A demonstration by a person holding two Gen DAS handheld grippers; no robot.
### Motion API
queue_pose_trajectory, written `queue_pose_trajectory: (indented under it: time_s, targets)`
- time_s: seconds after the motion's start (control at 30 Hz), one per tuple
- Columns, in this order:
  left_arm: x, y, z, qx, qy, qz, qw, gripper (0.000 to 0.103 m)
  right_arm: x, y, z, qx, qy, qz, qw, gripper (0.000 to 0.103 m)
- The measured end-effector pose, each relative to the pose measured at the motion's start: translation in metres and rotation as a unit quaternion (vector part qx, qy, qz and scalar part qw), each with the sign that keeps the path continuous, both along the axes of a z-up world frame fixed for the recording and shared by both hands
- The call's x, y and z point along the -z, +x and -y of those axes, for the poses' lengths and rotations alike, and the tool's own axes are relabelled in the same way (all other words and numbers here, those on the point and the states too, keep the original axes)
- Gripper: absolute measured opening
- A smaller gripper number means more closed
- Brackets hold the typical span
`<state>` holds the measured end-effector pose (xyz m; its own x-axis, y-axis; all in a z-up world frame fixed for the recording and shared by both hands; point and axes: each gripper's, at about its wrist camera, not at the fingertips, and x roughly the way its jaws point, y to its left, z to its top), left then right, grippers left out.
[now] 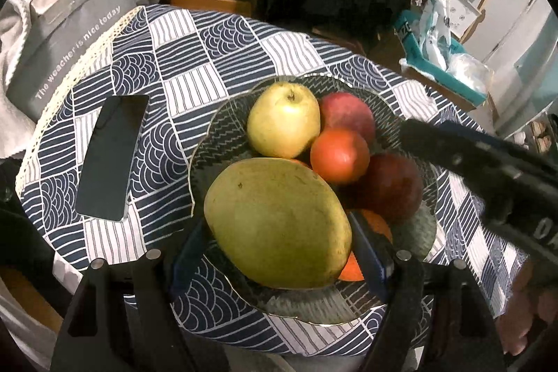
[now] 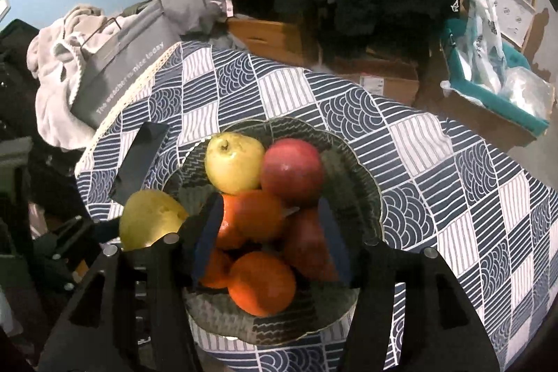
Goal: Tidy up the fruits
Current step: 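Lower the pear and tangerine into the glass bowl and open both tools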
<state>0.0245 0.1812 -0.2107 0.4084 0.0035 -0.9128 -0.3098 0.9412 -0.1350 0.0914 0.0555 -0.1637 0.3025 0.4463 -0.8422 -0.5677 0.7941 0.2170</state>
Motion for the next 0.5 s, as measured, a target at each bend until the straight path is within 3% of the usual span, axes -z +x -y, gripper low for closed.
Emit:
queue_pose_trajectory:
  time_s: [0.1,0.2,0.3,0.5]
  targets:
    - [0.005,0.002,0.003,0.004,0.008,-0.012,0.9999,0.079,-0.002,0.002,0.003,0.006,0.002,-0.002,1.000,0.058]
    - [-0.004,0.000,0.005,0.004,0.025,0.013,0.9996,0.078,-0.002,0.003,0.006,0.010,0.001,-0.004,1.000,0.058]
    - [-0.014,-0.001,0.006,0.004,0.044,0.031,0.9985,0.087,-0.003,0.001,0.008,0.010,0.002,-0.003,1.000,0.058]
    - [-0.016,0.000,0.009,0.006,0.038,0.030,0.9988,0.087,-0.009,-0.001,0.018,0.020,-0.002,0.006,1.000,0.058]
